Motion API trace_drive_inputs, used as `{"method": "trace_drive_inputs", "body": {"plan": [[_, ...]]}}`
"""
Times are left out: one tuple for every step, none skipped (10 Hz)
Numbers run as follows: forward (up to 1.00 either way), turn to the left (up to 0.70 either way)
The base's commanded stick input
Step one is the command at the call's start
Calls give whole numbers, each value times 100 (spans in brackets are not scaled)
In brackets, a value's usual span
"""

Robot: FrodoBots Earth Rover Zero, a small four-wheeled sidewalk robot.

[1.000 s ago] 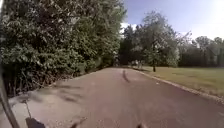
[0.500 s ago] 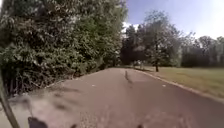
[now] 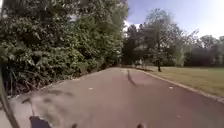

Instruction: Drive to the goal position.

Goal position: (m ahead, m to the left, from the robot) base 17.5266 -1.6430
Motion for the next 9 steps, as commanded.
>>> {"method": "trace_drive_inputs", "body": {"plan": [[70,0],[70,0],[70,-15],[70,-17],[70,0],[70,0],[70,0],[70,0],[70,0]]}}
